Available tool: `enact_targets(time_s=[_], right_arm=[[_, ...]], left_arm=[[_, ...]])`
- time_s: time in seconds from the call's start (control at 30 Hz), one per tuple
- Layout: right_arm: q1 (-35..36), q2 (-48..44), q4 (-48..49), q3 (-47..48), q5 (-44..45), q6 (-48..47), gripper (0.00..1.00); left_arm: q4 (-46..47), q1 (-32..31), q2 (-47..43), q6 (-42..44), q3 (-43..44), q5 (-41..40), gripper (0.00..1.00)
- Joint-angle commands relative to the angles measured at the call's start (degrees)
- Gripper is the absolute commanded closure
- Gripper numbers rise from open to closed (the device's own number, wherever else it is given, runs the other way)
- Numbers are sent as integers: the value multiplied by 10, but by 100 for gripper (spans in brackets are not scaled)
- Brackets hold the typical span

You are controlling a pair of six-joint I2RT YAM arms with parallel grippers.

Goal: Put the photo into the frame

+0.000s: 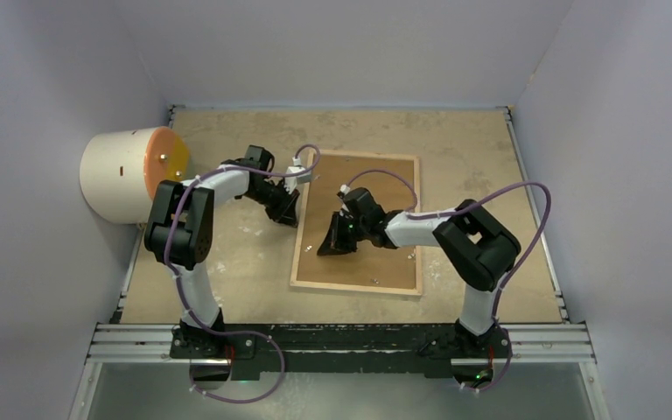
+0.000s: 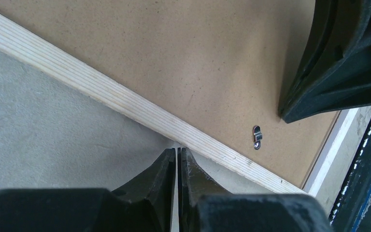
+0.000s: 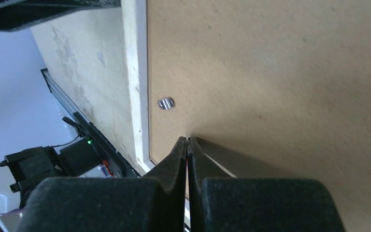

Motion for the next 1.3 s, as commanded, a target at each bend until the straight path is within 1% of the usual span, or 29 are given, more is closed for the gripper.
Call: enact_targets(time_s=[0.0,0.53,1.27], right_arm=[[7,22,22,29,8,10,100],[9,66,11,74,29,2,100],[18,103,19,98,-41,-1,100]], left_arm=[[8,1,2,4,-10,20,91],[15,0,3,5,-17,24,95],[21,-3,7,3,-17,29,99]])
